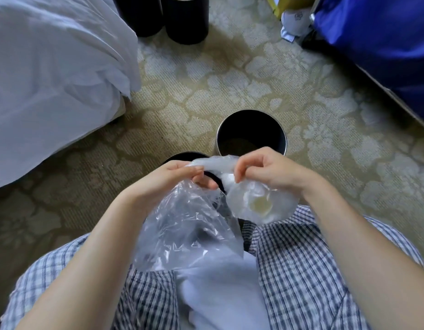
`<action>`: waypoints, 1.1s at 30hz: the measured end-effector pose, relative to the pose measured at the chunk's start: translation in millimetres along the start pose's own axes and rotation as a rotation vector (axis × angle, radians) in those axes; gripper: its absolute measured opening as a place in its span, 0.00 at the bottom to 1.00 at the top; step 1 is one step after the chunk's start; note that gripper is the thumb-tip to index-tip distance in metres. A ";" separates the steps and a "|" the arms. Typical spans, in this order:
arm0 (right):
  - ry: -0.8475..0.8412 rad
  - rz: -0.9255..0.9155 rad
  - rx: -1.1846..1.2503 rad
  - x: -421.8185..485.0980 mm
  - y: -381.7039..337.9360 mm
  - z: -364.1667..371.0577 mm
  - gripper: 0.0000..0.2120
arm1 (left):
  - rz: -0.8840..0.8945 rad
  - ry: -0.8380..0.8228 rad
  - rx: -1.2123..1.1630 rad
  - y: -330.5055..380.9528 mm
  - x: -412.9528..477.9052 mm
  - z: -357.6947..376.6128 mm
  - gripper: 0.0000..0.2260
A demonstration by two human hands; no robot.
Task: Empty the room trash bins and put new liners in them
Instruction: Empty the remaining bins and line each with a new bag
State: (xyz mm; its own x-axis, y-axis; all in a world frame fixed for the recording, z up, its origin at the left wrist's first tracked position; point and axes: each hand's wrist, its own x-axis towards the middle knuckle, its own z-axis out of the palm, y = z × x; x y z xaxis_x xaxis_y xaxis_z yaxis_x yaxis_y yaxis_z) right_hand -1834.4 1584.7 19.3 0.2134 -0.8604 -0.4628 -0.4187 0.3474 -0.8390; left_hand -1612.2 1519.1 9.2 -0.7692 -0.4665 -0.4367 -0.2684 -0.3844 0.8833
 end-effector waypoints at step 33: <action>0.055 0.266 0.888 17.8 2.4 17.7 0.15 | -0.108 -0.070 0.290 1.7 -2.2 3.0 0.13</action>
State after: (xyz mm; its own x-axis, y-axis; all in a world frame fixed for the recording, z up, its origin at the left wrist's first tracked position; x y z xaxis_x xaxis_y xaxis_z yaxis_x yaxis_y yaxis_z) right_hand -1815.9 1576.9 4.0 0.1555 -0.7199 -0.6764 0.3866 0.6745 -0.6290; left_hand -1612.7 1521.8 12.1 -0.7627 -0.3758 -0.5264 -0.4969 -0.1805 0.8488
